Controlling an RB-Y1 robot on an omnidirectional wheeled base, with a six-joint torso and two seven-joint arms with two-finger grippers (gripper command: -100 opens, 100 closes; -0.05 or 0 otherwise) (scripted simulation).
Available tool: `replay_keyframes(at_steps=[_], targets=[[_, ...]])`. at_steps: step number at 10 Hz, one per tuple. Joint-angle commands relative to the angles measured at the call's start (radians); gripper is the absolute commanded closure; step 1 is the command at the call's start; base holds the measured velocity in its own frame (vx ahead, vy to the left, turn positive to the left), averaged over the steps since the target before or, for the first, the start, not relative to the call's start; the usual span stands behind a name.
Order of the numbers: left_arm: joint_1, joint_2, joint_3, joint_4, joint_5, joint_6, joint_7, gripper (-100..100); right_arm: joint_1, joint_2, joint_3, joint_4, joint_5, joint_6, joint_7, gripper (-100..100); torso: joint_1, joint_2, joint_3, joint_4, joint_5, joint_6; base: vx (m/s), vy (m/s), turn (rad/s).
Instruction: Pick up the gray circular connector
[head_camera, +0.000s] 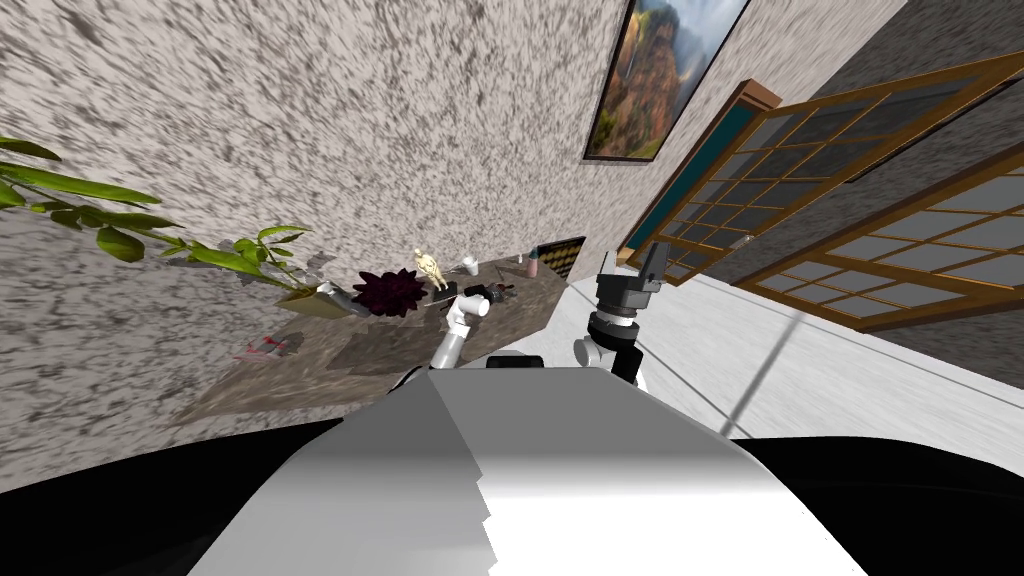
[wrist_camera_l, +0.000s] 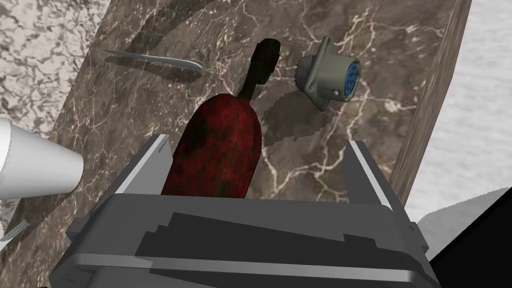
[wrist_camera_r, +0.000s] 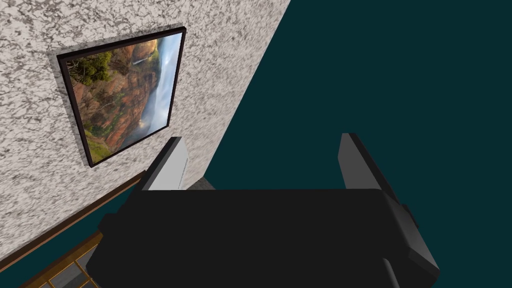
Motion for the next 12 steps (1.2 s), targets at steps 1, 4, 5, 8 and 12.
replay_keyframes(at_steps=[1,4,5,8,12], targets=[[-0.014,-0.001,-0.005,0.013,0.000,0.039,0.005,-100,0.000,0.000,0.000,0.000,0.000,0.000,0.000,0,0.000,0.000,0.000,0.000,0.000,0.000,0.056,-0.046,-0.014],[-0.054,0.000,-0.021,0.042,-0.001,0.117,0.021,-100,0.000,0.000,0.000,0.000,0.000,0.000,0.000,0,0.001,0.001,0.001,0.000,0.000,0.000,0.049,-0.041,-0.021],[-0.071,0.001,-0.028,0.055,-0.002,0.144,0.027,-100,0.000,0.000,0.000,0.000,0.000,0.000,0.000,0,0.001,0.001,0.001,0.000,0.000,0.000,0.085,-0.049,-0.051],[-0.095,0.004,-0.040,0.079,-0.002,0.209,0.039,-100,0.000,0.000,0.000,0.000,0.000,0.000,0.000,0,0.002,0.001,0.000,0.000,0.000,0.000,0.058,-0.028,-0.023],[-0.106,0.008,-0.052,0.107,0.001,0.250,0.046,-100,0.000,0.000,0.000,0.000,0.000,0.000,0.000,0,0.004,0.001,0.000,0.000,0.001,0.000,0.055,-0.011,-0.024]])
